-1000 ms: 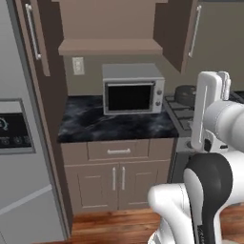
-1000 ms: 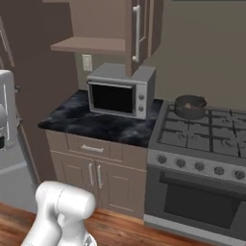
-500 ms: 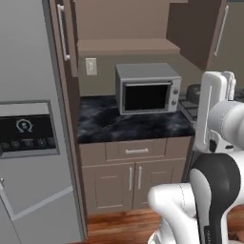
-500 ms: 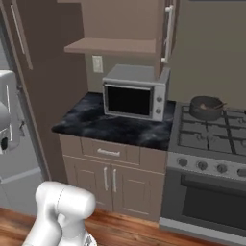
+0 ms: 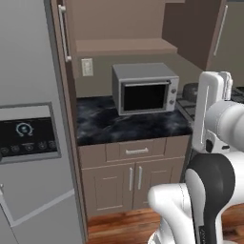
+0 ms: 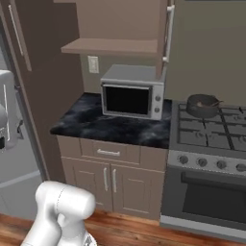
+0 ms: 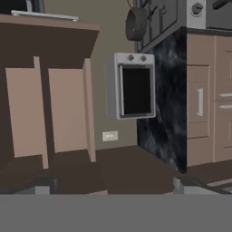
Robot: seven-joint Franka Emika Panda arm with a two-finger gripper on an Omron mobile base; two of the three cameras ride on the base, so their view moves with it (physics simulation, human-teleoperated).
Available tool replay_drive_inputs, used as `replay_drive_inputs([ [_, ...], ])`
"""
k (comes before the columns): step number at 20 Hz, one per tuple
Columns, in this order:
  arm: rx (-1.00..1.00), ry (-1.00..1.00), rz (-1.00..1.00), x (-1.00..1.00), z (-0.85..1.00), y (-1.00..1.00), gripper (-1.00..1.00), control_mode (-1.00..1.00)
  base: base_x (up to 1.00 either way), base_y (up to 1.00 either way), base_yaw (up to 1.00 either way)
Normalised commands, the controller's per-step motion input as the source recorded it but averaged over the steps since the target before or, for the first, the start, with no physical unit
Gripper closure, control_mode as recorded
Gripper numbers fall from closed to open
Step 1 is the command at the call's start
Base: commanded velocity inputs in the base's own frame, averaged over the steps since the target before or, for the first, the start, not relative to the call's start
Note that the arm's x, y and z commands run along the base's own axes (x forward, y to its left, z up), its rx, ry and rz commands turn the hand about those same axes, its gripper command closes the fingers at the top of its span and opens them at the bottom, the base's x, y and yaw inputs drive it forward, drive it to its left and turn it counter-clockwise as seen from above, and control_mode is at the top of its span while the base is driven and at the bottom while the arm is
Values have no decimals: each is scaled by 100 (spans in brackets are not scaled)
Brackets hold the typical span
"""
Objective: Open the cabinet and move the ladle to the pot. Then close the cabinet.
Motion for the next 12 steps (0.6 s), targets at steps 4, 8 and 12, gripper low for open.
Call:
replay_drive_inputs([
  [4, 0, 0, 0, 0, 0, 0, -100, 100, 47, -35, 9],
  [8, 0, 0, 0, 0, 0, 0, -100, 100, 41, -6, 6],
  [12, 0, 0, 0, 0, 0, 0, -100, 100, 33, -37, 10],
])
